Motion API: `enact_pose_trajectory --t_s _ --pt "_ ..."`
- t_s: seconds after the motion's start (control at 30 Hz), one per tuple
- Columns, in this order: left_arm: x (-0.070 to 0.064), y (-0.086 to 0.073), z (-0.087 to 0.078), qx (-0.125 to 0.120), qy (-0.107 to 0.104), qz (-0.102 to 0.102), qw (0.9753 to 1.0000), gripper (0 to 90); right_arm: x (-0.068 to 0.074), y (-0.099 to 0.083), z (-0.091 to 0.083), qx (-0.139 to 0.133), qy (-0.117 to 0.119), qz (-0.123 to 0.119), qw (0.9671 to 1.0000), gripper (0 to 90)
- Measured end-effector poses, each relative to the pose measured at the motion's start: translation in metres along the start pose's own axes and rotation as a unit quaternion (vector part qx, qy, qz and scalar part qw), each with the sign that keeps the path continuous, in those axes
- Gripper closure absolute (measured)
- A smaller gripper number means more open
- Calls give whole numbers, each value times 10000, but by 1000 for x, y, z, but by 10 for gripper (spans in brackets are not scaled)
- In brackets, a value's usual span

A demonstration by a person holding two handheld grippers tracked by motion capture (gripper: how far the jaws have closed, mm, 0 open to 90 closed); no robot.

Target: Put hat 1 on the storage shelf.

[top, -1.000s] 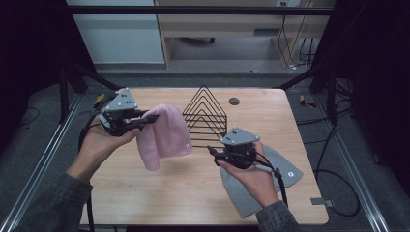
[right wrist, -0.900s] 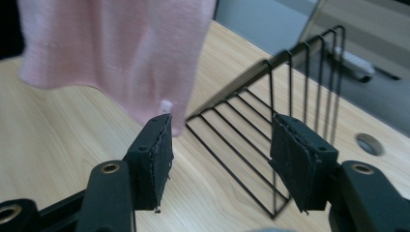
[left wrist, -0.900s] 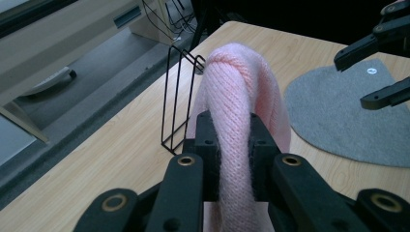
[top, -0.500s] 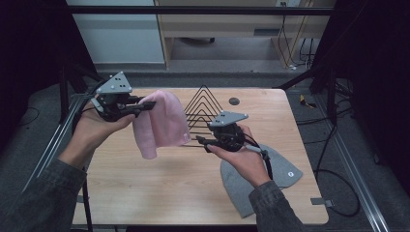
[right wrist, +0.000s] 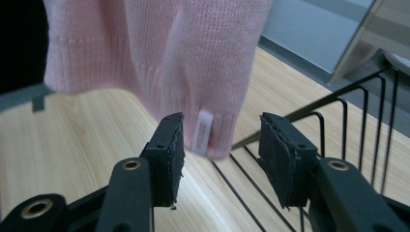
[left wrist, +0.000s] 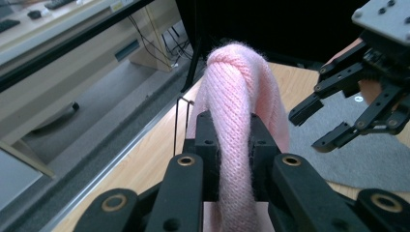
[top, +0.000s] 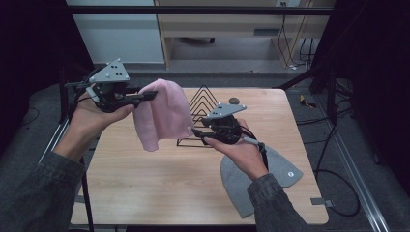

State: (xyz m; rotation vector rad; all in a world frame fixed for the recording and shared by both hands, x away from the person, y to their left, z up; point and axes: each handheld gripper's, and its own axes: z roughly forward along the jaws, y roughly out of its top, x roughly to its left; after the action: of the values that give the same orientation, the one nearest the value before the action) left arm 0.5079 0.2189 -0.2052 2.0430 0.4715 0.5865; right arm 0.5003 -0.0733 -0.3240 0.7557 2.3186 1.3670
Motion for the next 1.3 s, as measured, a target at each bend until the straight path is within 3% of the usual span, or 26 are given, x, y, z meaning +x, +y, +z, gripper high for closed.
enact_pose_trajectory --t_s 0.13,0.17,0.4,0.6,0.87,0.93,1.17,1.3 --pt "1 5 2 -61 -33 -7 10000 792 -2 3 5 -43 83 107 9999 474" --pt "2 9 3 -99 -18 12 9999 792 -3 6 8 46 87 77 9999 431" --pt "8 18 5 -249 -63 14 9997 792 -16 18 23 209 67 75 9997 397" --pt "21 25 10 -314 -18 -51 9995 790 -28 31 18 -19 208 -11 9998 762" --pt "45 38 38 -182 13 -43 9998 784 -55 38 21 33 156 102 9998 792" --pt "51 49 49 -166 -3 49 9998 783 -60 39 21 8 125 110 9999 793" --pt "55 59 63 -166 -4 140 9998 777 -74 39 20 -151 -55 266 9995 802" --pt "58 60 77 -148 0 91 9998 773 -81 36 21 -122 -162 312 9993 801"
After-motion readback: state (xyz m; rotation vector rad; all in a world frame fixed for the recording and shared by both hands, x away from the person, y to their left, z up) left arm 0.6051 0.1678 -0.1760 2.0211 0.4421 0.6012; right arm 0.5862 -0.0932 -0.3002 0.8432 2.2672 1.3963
